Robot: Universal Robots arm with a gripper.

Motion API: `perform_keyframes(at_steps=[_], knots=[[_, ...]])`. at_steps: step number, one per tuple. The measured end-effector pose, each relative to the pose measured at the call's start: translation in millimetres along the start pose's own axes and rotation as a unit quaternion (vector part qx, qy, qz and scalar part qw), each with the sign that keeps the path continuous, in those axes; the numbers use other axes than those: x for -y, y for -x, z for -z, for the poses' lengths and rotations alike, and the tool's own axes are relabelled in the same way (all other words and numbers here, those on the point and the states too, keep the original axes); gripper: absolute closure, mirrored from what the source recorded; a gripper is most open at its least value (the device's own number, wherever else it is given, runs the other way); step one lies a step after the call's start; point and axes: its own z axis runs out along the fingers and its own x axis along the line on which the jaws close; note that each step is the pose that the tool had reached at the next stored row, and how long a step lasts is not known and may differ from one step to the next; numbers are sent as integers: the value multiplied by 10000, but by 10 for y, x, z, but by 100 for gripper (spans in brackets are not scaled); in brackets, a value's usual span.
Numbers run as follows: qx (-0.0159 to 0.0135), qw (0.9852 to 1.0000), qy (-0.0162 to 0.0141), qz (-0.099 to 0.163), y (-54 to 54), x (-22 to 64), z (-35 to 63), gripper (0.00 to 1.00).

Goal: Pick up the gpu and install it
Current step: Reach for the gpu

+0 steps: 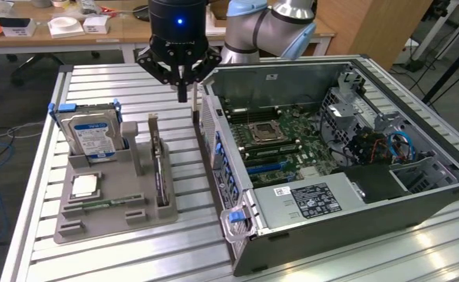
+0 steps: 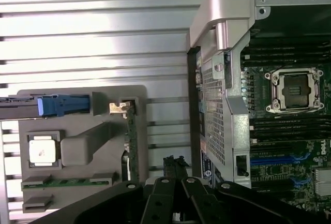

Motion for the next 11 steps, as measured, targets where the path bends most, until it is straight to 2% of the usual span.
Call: perform_keyframes(at_steps=[11], knots=[[0, 10000, 0, 0, -64, 5, -10, 89]])
